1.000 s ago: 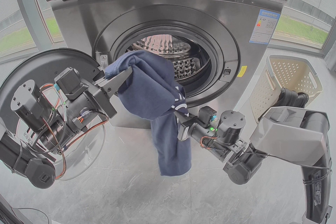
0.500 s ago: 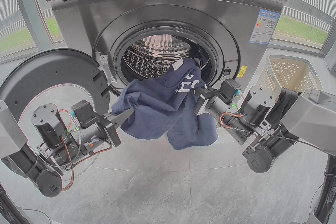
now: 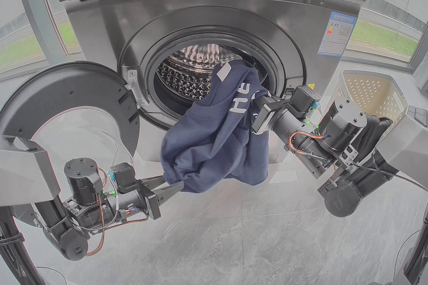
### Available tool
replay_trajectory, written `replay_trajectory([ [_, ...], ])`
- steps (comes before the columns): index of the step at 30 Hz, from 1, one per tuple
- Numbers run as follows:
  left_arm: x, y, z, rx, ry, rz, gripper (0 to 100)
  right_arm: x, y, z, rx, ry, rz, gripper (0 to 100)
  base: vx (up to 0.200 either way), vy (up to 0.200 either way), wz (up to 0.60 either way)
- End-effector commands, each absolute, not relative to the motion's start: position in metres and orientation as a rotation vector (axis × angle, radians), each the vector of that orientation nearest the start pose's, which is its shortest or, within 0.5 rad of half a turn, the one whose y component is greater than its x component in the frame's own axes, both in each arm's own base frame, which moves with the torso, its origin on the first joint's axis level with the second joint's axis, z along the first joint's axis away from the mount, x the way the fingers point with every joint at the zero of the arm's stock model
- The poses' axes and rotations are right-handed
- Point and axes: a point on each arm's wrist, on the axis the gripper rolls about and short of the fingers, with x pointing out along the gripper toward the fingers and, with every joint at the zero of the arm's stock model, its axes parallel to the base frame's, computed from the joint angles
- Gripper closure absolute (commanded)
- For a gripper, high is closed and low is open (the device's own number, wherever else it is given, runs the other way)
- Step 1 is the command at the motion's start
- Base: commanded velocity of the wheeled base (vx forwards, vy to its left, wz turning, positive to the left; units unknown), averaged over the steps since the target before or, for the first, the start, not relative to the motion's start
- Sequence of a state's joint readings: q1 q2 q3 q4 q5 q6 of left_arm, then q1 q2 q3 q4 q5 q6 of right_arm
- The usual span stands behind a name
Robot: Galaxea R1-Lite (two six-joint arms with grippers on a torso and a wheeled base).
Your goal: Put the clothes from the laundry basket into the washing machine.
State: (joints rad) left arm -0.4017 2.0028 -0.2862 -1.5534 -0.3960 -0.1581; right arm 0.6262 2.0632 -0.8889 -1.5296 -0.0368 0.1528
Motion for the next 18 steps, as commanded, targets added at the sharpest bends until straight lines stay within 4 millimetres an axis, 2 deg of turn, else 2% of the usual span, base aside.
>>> replay_trajectory([
  [1,0.24,-0.113,0.057,-0.145,0.311,-0.786,0,0.305,0.219,0.171,0.267,-0.309,0.607,100,0.0,0.0,0.0],
  [5,0.224,-0.112,0.041,-0.105,0.4,-0.871,0,0.306,0.22,0.171,0.27,-0.311,0.609,100,0.0,0.0,0.0],
  [8,0.221,-0.115,0.041,-0.081,0.394,-0.896,0,0.305,0.222,0.169,0.268,-0.303,0.614,100,0.0,0.0,0.0],
  [10,0.229,-0.12,0.049,-0.08,0.339,-0.904,0,0.3,0.228,0.168,0.27,-0.295,0.631,100,0.0,0.0,0.0],
  [14,0.252,-0.131,0.085,-0.086,0.134,-0.863,0,0.293,0.238,0.163,0.269,-0.275,0.664,100,0.0,0.0,0.0],
  [18,0.26,-0.14,0.097,-0.09,0.062,-0.831,0,0.292,0.246,0.159,0.265,-0.259,0.68,100,0.0,0.0,0.0],
])
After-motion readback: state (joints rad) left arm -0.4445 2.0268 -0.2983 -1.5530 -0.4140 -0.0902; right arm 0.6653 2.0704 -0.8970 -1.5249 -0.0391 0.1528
